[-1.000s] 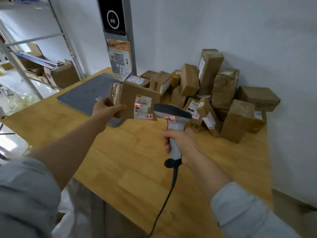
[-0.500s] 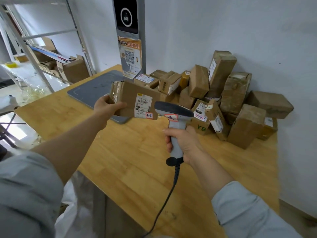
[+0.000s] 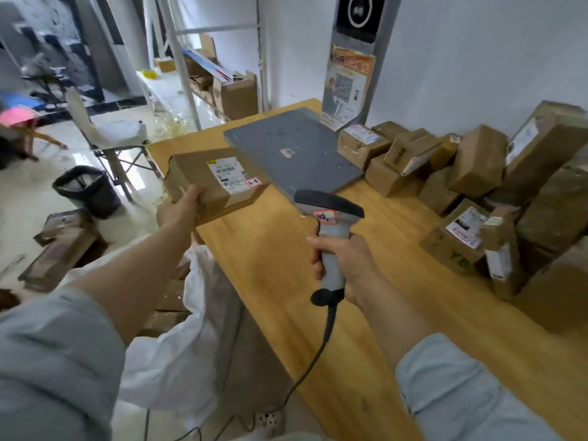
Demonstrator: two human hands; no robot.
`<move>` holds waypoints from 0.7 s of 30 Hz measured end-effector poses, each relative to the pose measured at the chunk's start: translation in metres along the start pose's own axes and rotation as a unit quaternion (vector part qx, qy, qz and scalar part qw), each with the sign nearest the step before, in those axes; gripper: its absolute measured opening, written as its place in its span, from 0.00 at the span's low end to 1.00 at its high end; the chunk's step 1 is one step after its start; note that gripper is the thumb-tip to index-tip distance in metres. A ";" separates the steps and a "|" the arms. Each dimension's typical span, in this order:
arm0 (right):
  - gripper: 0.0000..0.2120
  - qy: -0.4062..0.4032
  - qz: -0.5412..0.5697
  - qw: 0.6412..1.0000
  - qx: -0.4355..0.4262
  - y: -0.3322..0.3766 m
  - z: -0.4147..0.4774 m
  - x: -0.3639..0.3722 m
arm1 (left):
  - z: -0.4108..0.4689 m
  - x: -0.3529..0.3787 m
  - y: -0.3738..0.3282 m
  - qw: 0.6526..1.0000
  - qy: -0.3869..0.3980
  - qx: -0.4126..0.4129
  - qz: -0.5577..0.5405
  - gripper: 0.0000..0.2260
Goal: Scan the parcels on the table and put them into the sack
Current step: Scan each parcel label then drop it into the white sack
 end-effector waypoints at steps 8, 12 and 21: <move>0.05 0.102 -0.045 0.990 0.089 -0.049 0.036 0.102 | 0.024 -0.148 0.071 0.982 -0.143 -0.119 0.021 0.26; 0.04 0.126 -0.071 0.982 0.125 -0.074 0.050 0.136 | 0.041 -0.179 0.115 0.964 -0.194 -0.178 -0.023 0.27; 0.04 0.113 -0.090 0.973 0.177 -0.101 0.079 0.163 | 0.085 -0.179 0.171 0.959 -0.110 -0.252 -0.064 0.19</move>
Point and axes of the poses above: each hand's wrist, its own z-axis towards the middle knuckle, its own x-axis out of the palm, y = z × x, the point moved 6 cm from there along z, towards the middle knuckle, and after that the axes turned 3 degrees about y, right-handed, at the moved point
